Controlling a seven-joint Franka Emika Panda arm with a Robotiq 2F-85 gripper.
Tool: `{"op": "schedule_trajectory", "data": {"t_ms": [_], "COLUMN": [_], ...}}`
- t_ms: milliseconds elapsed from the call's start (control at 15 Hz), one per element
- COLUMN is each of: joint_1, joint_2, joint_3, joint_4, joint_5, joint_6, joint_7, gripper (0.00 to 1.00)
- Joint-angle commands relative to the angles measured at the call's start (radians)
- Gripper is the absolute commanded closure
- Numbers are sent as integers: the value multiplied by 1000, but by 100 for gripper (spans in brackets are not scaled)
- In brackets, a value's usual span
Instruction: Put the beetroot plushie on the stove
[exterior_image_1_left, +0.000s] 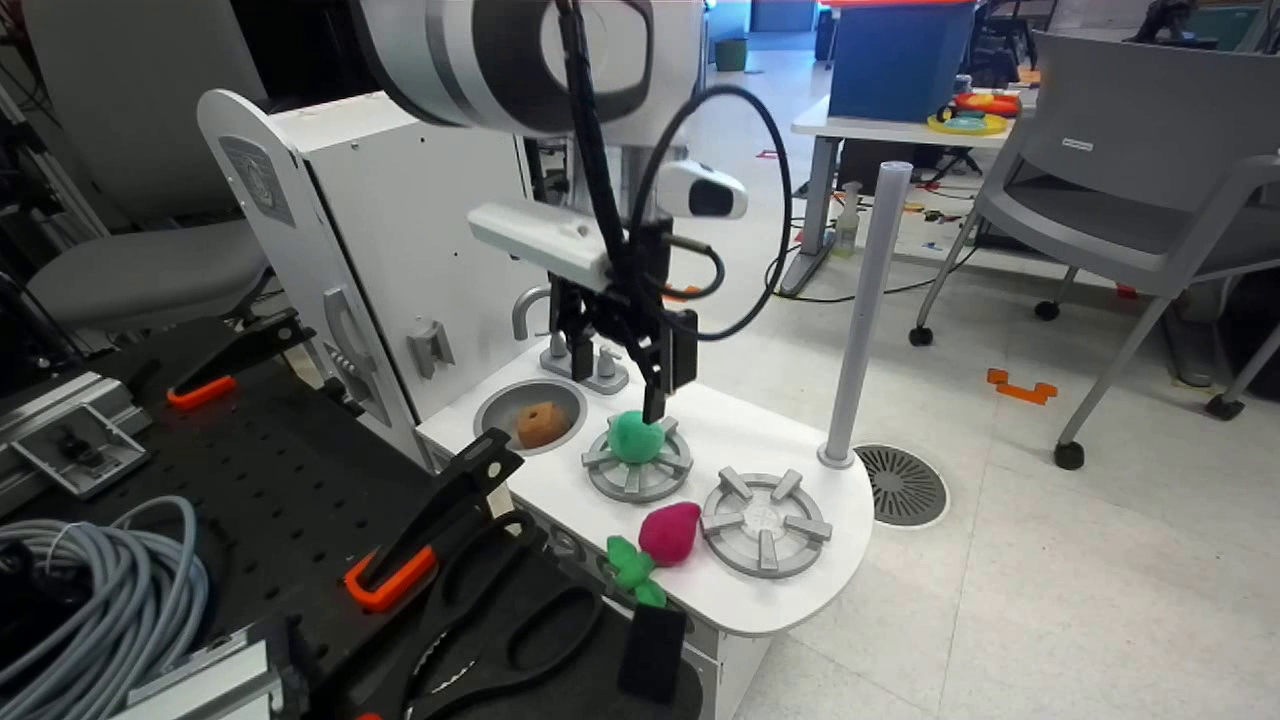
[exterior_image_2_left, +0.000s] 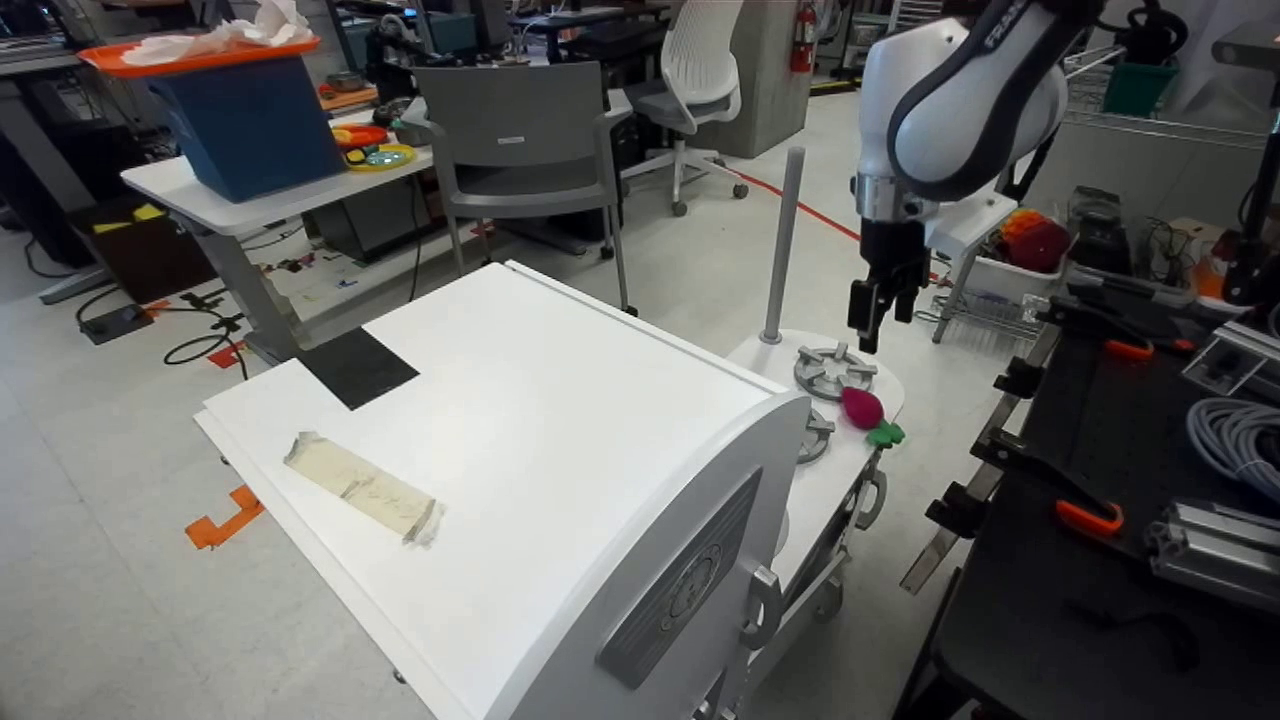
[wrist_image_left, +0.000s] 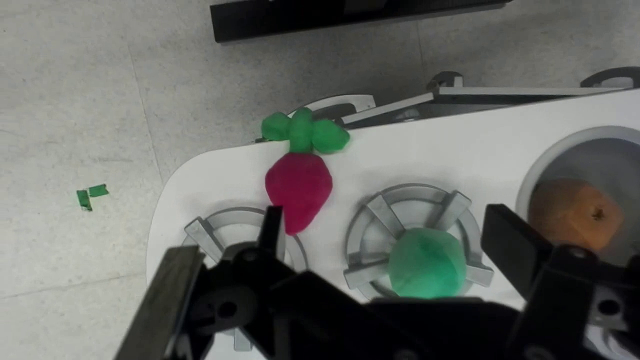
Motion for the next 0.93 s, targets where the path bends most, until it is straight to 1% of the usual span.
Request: {"op": "schedule_trajectory", "data": {"t_ms": [0,333,667,733,800,867], "joint_1": [20,47,76,79,82,85], "joint_2": [199,423,571,595,614,631], "joint_3": [-53,-107,-121,-120,-119,-119], "joint_4": [174,388,564,597,625,648], "joint_5": [-25,-47,-55,-53,-52,-53], "joint_6": [-3,-29,-71,-86,-99,-113], "joint_7": [39,91,129,135,140,144], "gripper": [0,0,0,10,26,32]}}
